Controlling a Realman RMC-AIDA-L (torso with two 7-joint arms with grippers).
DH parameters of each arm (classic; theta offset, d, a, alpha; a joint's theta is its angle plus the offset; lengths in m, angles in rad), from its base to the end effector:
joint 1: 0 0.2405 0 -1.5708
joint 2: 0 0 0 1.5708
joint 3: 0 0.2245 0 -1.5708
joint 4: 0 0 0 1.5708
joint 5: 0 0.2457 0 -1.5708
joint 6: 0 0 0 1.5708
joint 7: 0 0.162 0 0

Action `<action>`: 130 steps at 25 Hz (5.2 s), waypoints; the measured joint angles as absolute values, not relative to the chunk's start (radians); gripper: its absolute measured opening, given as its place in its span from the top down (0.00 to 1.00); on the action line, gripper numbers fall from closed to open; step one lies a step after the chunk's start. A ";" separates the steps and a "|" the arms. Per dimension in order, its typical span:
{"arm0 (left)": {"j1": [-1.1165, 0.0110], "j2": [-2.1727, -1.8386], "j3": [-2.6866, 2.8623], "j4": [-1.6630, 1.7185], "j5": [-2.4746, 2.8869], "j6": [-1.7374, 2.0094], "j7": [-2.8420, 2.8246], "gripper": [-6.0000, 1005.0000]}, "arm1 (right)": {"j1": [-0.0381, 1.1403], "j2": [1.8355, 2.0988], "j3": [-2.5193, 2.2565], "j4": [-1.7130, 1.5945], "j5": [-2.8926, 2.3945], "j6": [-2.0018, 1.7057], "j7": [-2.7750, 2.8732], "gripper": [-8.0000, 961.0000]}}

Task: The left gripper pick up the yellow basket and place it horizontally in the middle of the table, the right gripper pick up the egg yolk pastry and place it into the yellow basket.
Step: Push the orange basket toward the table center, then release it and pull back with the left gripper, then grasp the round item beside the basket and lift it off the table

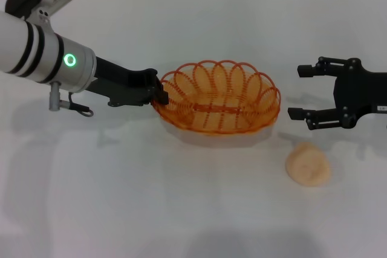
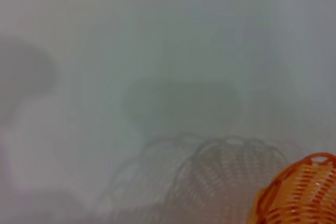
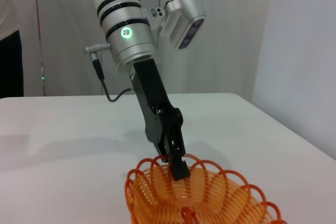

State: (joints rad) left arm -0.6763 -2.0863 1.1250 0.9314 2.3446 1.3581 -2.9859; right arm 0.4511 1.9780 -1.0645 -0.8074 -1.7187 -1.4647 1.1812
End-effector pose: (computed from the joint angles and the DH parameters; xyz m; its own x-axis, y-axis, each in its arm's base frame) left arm -0.1928 0.4008 -0.0257 0.0939 0.9758 0.1976 0.9882 -0.0671 -0.1379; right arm 0.2304 0.3660 0.0221 0.9248 0.0075 -0.3805 -0.1193 -0.9437 -0.3086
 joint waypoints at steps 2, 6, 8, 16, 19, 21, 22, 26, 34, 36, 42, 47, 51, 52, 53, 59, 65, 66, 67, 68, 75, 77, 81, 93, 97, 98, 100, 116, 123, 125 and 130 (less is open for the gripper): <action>-0.663 -2.088 1.140 0.936 2.334 1.339 -2.999 0.87 | 0.445 1.978 -1.065 -0.820 -1.717 -1.465 1.181 0.16; -0.636 -2.086 1.147 0.936 2.300 1.323 -3.002 0.85 | 0.434 1.979 -1.065 -0.831 -1.715 -1.464 1.181 0.16; -0.626 -2.085 1.148 0.937 2.294 1.321 -3.000 0.84 | 0.434 1.980 -1.065 -0.832 -1.715 -1.462 1.180 0.16; -0.620 -2.082 1.147 0.917 2.287 1.319 -3.000 0.81 | 0.439 1.989 -1.065 -0.833 -1.719 -1.461 1.171 0.16; -0.619 -2.082 1.144 0.917 2.282 1.321 -3.001 0.80 | 0.441 1.989 -1.067 -0.833 -1.720 -1.461 1.170 0.16; -0.617 -2.081 1.144 0.919 2.285 1.321 -3.003 0.79 | 0.441 1.989 -1.067 -0.835 -1.720 -1.461 1.170 0.16; -0.616 -2.080 1.145 0.920 2.287 1.321 -3.003 0.79 | 0.441 1.988 -1.066 -0.836 -1.720 -1.461 1.170 0.16; -0.611 -2.079 1.148 0.923 2.290 1.321 -2.999 0.70 | 0.439 1.988 -1.065 -0.837 -1.718 -1.458 1.170 0.17; -0.604 -2.076 1.149 0.936 2.316 1.342 -2.985 0.44 | 0.442 1.988 -1.064 -0.838 -1.717 -1.457 1.170 0.17; -0.603 -2.075 1.149 0.937 2.319 1.346 -2.974 0.37 | 0.442 1.989 -1.064 -0.838 -1.715 -1.457 1.171 0.17; -0.570 -2.063 1.138 1.010 2.316 1.370 -2.920 0.20 | 0.439 1.994 -1.065 -0.842 -1.711 -1.470 1.187 0.17; -0.510 -2.054 1.099 1.125 2.281 1.404 -2.781 0.17 | 0.409 2.000 -1.063 -0.874 -1.701 -1.476 1.214 0.17; -0.405 -2.073 0.980 1.168 2.158 1.404 -2.422 0.17 | 0.382 2.006 -1.042 -0.890 -1.687 -1.501 1.222 0.18; -0.382 -2.077 0.953 1.161 2.111 1.405 -2.315 0.17 | 0.376 2.008 -1.035 -0.891 -1.684 -1.511 1.222 0.18; -0.365 -2.077 0.938 1.151 2.066 1.409 -2.226 0.16 | 0.371 2.009 -1.031 -0.891 -1.681 -1.516 1.222 0.18; -0.303 -2.057 0.919 1.071 1.894 1.485 -1.852 0.16 | 0.330 2.011 -1.025 -0.891 -1.664 -1.530 1.218 0.18; -0.323 -1.979 0.911 0.910 1.904 1.664 -1.603 0.17 | 0.307 2.011 -1.024 -0.891 -1.645 -1.553 1.213 0.18; -0.325 -1.972 0.904 0.888 1.904 1.681 -1.557 0.17 | 0.304 2.011 -1.024 -0.892 -1.645 -1.559 1.213 0.18; -0.326 -1.964 0.891 0.860 1.904 1.703 -1.500 0.17 | 0.302 2.011 -1.023 -0.892 -1.646 -1.567 1.213 0.18; -0.327 -1.959 0.880 0.841 1.906 1.721 -1.454 0.17 | 0.301 2.010 -1.023 -0.892 -1.647 -1.574 1.212 0.18; -0.310 -1.951 0.776 0.788 1.942 1.757 -1.290 0.17 | 0.299 2.007 -1.025 -0.943 -1.747 -1.636 1.251 0.18; -0.309 -1.955 0.765 0.779 1.946 1.755 -1.272 0.17 | 0.301 2.007 -1.029 -0.982 -1.802 -1.645 1.304 0.18; -0.313 -1.960 0.762 0.774 1.951 1.752 -1.264 0.17 | 0.324 2.007 -1.030 -1.033 -1.902 -1.644 1.415 0.19; -0.331 -1.975 0.758 0.750 1.949 1.720 -1.258 0.17 | 0.349 2.008 -1.065 -1.008 -1.973 -1.565 1.457 0.19; -0.331 -1.980 0.755 0.753 1.953 1.715 -1.255 0.17 | 0.351 2.008 -1.075 -0.999 -1.983 -1.558 1.468 0.25; -0.331 -1.981 0.755 0.753 1.953 1.715 -1.254 0.17 | 0.351 2.008 -1.075 -0.998 -1.985 -1.555 1.472 0.27; -0.331 -1.983 0.755 0.753 1.954 1.715 -1.252 0.17 | 0.352 2.008 -1.075 -0.995 -1.986 -1.551 1.477 0.31; -0.330 -1.983 0.758 0.754 1.956 1.714 -1.251 0.17 | 0.354 2.009 -1.118 -0.983 -1.987 -1.522 1.482 0.86; -0.327 -1.983 0.756 0.754 1.956 1.713 -1.250 0.17 | 0.355 2.009 -1.123 -0.990 -1.983 -1.525 1.482 0.97; -0.326 -1.983 0.757 0.754 1.956 1.713 -1.250 0.17 | 0.360 2.008 -1.112 -0.994 -1.977 -1.538 1.483 0.97; -0.324 -1.983 0.755 0.755 1.956 1.713 -1.238 0.17 | 0.380 2.001 -1.072 -1.001 -1.974 -1.570 1.495 0.97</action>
